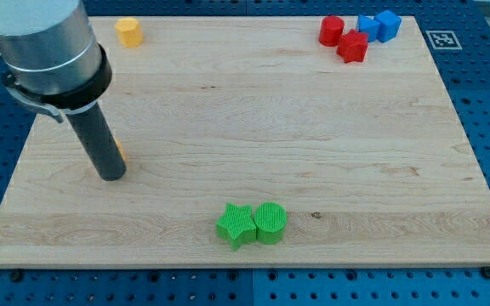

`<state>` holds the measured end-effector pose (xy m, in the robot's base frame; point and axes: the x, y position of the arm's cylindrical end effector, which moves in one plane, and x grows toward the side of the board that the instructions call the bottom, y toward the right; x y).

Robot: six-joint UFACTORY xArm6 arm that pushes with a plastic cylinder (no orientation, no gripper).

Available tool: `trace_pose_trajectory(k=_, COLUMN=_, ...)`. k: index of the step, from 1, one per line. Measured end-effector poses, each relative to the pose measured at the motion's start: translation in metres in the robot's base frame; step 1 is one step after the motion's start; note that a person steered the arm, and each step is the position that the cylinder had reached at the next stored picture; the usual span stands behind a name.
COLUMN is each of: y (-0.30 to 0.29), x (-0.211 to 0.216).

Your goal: Place the yellow heart horizontal to the red blocks

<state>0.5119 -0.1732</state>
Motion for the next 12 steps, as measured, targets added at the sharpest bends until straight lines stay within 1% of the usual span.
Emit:
trace_pose_trajectory(k=3, y=-0.001, x=-0.005)
trace_pose_trajectory(k=6, y=-0.021, x=-0.008)
trace_pose_trajectory(k=7, y=-0.021, x=-0.021)
trace_pose_trajectory(k=9, y=-0.021, x=-0.073)
trace_pose_trajectory(k=12, y=-0.021, x=-0.187)
